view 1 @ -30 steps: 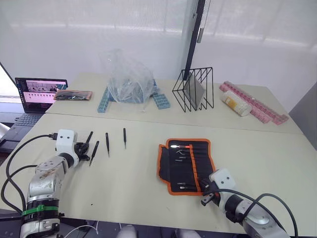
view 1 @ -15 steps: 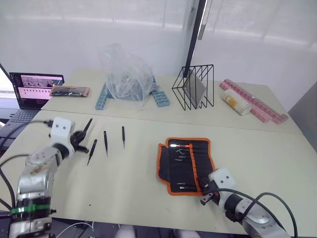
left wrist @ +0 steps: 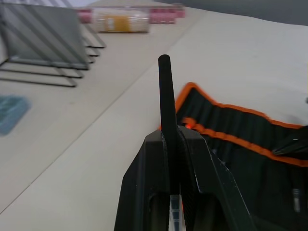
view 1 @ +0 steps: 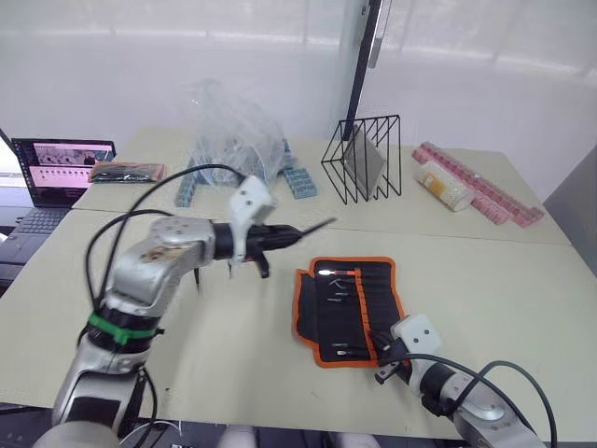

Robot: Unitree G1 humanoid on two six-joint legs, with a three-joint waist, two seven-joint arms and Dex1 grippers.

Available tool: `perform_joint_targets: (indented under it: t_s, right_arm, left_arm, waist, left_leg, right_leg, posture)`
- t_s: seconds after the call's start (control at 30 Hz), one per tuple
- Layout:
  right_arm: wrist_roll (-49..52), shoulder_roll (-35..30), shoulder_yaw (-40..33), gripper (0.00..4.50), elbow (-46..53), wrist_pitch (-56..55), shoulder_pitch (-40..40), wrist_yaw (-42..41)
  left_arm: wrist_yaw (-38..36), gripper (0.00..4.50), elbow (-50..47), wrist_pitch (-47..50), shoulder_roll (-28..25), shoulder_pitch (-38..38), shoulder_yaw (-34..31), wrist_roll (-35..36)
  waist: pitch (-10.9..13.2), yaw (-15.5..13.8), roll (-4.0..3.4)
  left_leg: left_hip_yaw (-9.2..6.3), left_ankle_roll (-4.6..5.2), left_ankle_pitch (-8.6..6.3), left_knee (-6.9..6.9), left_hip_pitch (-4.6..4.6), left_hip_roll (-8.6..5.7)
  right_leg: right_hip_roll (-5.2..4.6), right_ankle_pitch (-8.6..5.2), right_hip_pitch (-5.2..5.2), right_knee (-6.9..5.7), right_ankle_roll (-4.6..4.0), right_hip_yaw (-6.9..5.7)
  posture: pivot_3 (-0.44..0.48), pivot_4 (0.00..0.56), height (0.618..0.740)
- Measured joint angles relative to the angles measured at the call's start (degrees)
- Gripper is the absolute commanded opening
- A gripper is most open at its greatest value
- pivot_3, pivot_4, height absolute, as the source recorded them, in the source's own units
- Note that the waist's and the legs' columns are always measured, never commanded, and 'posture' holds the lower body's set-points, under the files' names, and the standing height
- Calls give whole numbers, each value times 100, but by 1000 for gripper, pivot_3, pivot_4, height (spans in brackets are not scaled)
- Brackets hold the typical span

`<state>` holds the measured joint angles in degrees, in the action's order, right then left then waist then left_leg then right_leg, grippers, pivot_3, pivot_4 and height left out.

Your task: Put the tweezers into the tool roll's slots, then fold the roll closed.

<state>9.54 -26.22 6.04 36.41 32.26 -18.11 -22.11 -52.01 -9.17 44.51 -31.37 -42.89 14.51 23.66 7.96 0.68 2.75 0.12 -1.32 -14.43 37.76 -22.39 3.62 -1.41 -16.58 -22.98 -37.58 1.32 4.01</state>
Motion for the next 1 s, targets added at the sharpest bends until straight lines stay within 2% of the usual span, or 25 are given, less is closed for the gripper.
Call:
perform_joint_targets:
  t_s: [0.1, 0.23, 0.5, 1.0]
  right_arm:
    - [3, 20, 35, 0, 58, 12, -19, 48]
    - [-11, 85, 34, 0, 204, 12, -187, 201]
    - [-83, 254, 57, 0, 480, 10, -607, 534]
    - [-217, 367, 149, 0, 527, -40, -706, 648]
  left_arm:
    - [-281, 33, 217, -45, 63, -254, 881, -415]
    - [-507, 33, 461, -96, 17, -365, 1520, -882]
    - [-1008, 33, 429, -249, -205, -452, 1967, -1448]
    - [-1299, 33, 431, -85, 88, -877, 2734, -2254]
  waist:
    - [9, 19, -23]
    - [20, 9, -41]
    - [21, -19, -43]
    - [20, -7, -43]
  left_leg:
    - [1, 1, -1, 0, 0, -1]
    - [-6, 2, -1, -1, -14, 1]
    - [-6, 3, -1, 1, -17, -1]
    - [-7, 4, -1, 4, -13, 0]
  right_leg:
    - [3, -1, -2, 0, 0, 8]
    - [9, -4, -15, -3, -2, 5]
    - [6, -7, -12, 0, 1, 4]
    - [10, -8, -8, -7, 0, 4]
  posture:
    - [0, 150, 720]
    - [0, 150, 720]
    - [0, 150, 720]
    - [0, 150, 720]
